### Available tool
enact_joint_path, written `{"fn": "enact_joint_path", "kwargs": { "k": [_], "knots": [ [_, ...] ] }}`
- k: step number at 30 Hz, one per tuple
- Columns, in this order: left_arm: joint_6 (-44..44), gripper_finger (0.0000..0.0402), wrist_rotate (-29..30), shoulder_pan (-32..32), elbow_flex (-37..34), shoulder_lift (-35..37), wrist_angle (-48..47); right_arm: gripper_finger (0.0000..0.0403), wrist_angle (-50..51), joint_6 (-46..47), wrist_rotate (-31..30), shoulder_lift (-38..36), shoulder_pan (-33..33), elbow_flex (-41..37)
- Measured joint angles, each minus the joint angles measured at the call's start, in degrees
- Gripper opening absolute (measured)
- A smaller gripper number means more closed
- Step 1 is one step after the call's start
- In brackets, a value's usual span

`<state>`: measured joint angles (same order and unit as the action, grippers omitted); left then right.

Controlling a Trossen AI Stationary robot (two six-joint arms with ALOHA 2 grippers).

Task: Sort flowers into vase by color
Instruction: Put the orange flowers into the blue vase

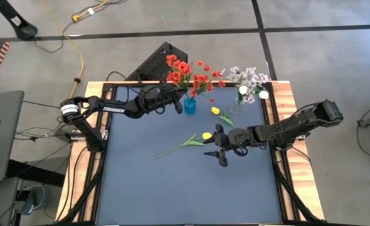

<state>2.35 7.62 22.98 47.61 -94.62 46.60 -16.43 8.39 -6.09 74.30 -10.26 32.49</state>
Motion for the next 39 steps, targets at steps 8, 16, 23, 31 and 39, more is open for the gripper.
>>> {"fn": "enact_joint_path", "kwargs": {
  "k": [8,16,23,31,39],
  "knots": [
    [1.9,0.0,-0.4,0.2,1.8,-7.0,1.1,0.0264,-0.3,0.6,0.0,0.0,-0.4,0.0],
    [3.4,0.0,0.0,0.2,1.9,-7.4,-1.4,0.0264,0.1,0.6,0.1,0.0,-0.9,0.0],
    [1.4,0.0041,-3.6,-0.1,1.9,-7.4,-2.2,0.0264,0.5,0.6,0.1,0.0,-0.8,0.0],
    [4.2,0.0154,-5.5,0.9,1.9,-7.3,-6.2,0.0264,2.8,0.8,0.1,0.0,-0.8,0.0],
    [3.0,0.0206,-7.0,2.6,1.9,-1.6,-15.9,0.0264,7.5,1.9,0.1,-0.8,-0.8,0.0]
  ]
}}
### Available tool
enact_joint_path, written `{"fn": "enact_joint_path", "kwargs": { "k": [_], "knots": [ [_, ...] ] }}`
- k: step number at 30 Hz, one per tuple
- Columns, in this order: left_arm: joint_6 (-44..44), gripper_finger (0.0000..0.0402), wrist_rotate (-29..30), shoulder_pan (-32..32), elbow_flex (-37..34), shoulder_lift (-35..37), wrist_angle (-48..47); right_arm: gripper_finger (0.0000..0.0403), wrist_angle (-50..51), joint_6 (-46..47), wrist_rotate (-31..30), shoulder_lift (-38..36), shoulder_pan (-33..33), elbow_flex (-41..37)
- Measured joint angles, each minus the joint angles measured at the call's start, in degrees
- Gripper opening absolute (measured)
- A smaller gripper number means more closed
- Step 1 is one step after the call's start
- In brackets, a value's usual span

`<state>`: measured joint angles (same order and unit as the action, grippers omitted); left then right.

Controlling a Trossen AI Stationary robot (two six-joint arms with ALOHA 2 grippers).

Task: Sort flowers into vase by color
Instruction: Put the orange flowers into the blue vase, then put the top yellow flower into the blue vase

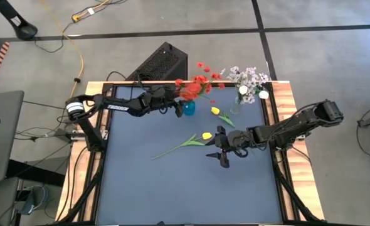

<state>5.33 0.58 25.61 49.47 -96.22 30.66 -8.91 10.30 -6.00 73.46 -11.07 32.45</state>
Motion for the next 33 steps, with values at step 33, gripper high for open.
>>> {"fn": "enact_joint_path", "kwargs": {
  "k": [33],
  "knots": [
    [3.9,0.0207,-12.0,-15.2,0.0,19.3,-55.7,0.0264,48.2,19.3,-14.2,-4.1,17.0,3.5]
  ]
}}
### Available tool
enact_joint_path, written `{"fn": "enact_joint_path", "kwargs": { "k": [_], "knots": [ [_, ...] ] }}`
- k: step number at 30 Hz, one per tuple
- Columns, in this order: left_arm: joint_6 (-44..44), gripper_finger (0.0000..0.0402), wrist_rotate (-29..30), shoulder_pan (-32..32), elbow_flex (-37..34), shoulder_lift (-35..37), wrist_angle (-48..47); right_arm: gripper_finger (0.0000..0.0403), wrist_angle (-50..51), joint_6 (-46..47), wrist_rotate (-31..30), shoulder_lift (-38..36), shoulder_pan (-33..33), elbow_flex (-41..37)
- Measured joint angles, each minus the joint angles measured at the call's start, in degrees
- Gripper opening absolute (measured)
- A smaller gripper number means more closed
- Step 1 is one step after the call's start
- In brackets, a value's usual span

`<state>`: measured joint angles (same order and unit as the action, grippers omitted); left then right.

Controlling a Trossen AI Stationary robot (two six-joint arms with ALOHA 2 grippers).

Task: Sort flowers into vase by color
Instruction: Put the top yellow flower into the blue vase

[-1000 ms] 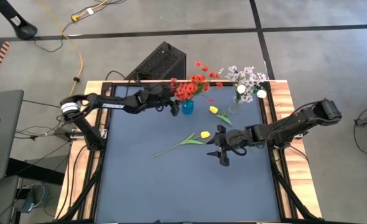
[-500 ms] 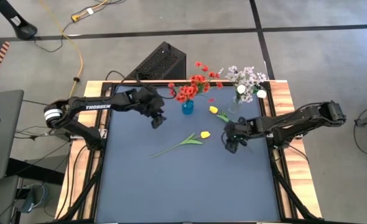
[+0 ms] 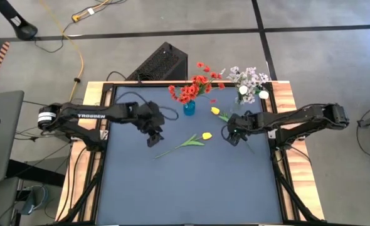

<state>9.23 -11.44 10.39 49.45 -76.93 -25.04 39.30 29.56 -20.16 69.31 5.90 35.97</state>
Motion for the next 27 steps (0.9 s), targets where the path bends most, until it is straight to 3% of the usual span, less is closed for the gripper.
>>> {"fn": "enact_joint_path", "kwargs": {
  "k": [6,13,16,22,27],
  "knots": [
    [2.8,0.0207,3.1,-10.2,-5.9,0.0,19.7,0.0264,1.1,0.5,0.3,2.5,3.5,-1.5],
    [8.2,0.0207,7.7,-16.5,-15.3,0.0,46.9,0.0255,-1.0,1.3,0.7,6.1,3.5,-4.5],
    [8.9,0.0207,8.8,-17.2,-16.4,0.0,53.1,0.0208,-1.2,1.6,1.4,6.7,2.5,-4.5],
    [6.0,0.0207,13.7,-17.5,-16.6,-0.5,59.0,0.0033,-1.3,2.0,4.3,5.1,-1.1,-4.7],
    [6.5,0.0207,11.8,-17.5,-16.5,-6.1,67.7,0.0039,-2.2,5.3,3.0,0.6,-6.1,-4.7]
  ]
}}
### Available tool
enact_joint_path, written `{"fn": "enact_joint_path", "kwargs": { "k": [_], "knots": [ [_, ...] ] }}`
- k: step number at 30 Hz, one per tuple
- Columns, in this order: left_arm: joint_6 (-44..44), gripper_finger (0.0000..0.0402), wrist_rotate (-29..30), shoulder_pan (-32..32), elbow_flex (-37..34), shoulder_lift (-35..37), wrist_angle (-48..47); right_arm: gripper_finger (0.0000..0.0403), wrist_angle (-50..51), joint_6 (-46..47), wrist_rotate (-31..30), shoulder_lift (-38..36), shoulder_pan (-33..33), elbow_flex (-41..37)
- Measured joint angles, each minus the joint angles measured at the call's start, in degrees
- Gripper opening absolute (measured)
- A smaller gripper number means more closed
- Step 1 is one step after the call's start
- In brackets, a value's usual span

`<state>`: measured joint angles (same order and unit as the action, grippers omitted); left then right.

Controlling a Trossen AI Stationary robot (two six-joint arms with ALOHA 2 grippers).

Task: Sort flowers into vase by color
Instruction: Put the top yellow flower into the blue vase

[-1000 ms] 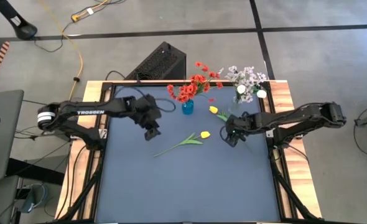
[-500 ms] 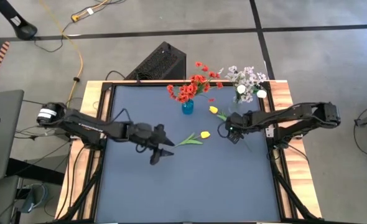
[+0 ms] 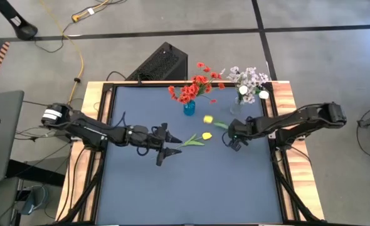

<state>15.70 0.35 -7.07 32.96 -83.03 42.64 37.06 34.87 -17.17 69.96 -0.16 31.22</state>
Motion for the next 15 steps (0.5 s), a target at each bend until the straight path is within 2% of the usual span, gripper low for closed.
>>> {"fn": "enact_joint_path", "kwargs": {
  "k": [5,7,11,15],
  "knots": [
    [1.1,0.0207,-2.9,0.0,-0.1,-8.6,9.0,0.0026,-2.6,2.5,-5.7,-6.0,-6.1,0.0],
    [2.6,0.0207,-2.9,0.0,0.0,-12.8,15.8,0.0025,-6.5,1.1,-7.7,-8.6,-8.8,0.0],
    [4.9,0.0207,-2.9,0.2,1.9,-21.7,26.7,0.0025,-21.5,-6.8,-9.9,-12.0,-14.1,0.0],
    [4.8,0.0207,-1.8,0.2,7.5,-29.6,33.3,0.0025,-37.9,-17.2,-9.9,-12.4,-17.6,0.0]
  ]
}}
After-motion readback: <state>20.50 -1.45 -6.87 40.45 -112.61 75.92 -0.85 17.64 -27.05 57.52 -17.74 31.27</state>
